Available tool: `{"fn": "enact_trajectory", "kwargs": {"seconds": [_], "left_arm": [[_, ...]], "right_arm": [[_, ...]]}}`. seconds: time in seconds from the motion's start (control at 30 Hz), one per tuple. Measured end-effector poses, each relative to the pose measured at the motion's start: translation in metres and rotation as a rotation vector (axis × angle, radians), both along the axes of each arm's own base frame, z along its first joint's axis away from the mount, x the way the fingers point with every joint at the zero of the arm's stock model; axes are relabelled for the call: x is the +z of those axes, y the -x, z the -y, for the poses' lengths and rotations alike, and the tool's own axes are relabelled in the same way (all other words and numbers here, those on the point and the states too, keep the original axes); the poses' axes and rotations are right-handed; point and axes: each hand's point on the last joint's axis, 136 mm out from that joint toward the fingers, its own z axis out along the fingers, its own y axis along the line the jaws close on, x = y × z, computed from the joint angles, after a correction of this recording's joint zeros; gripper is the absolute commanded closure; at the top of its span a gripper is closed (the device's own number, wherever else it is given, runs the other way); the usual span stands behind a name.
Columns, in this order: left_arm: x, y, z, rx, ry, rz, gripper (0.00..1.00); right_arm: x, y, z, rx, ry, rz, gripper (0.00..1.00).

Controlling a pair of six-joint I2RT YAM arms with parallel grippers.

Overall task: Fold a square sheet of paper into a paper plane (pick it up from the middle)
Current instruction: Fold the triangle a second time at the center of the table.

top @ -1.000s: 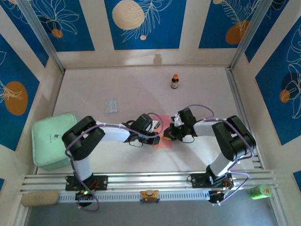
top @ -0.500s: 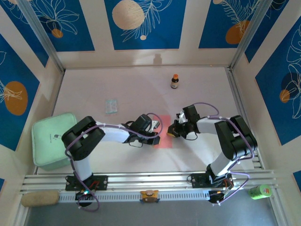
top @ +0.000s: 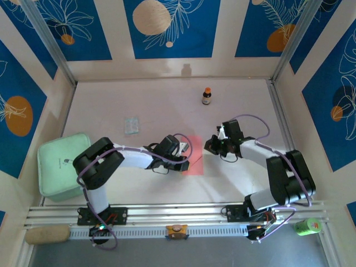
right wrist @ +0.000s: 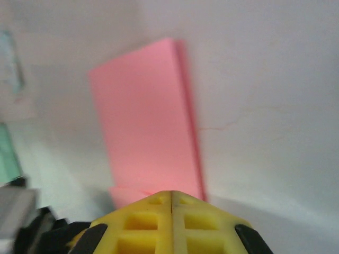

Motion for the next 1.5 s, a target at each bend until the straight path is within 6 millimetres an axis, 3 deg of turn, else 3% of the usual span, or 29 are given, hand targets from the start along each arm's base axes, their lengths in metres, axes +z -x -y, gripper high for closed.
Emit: {"fn": "enact_trajectory", "kwargs": {"seconds": [0.1,0.2,0.37,0.5,1.13,1.3,1.5], "left_arm": [[0.0,0.0,0.0,0.002,0.0,-0.002,1.0],[0.0,0.0,0.0,0.003,0.001,-0.003,1.0],[0.001,0.0,0.0,0.003,0.002,-0.002,1.0],[0.001,0.002,-0.002,0.003,-0.006,-0.009,1.0],[0.0,0.018,-0.019,-0.003,-0.015,-0.025,1.0],[-0.001,0.018,-0.019,-0.002,-0.016,-0.026,1.0],[-0.001,0.018,-0.019,0.011,-0.016,-0.037,1.0]], "right_arm": [[0.013,0.003,-0.015,0.054,-0.052,0.034,1.0],[0.007,0.013,-0.033,0.12,-0.083,0.004,1.0],[-0.023,0.033,-0.049,0.191,-0.087,-0.107,1.0],[-0.047,0.039,-0.044,0.177,-0.054,-0.186,1.0],[-0.041,0.037,-0.044,0.18,-0.075,-0.174,1.0],[-0.021,0.041,-0.061,0.237,-0.11,-0.121,1.0],[-0.028,0.065,-0.08,0.304,-0.101,-0.146,1.0]]}}
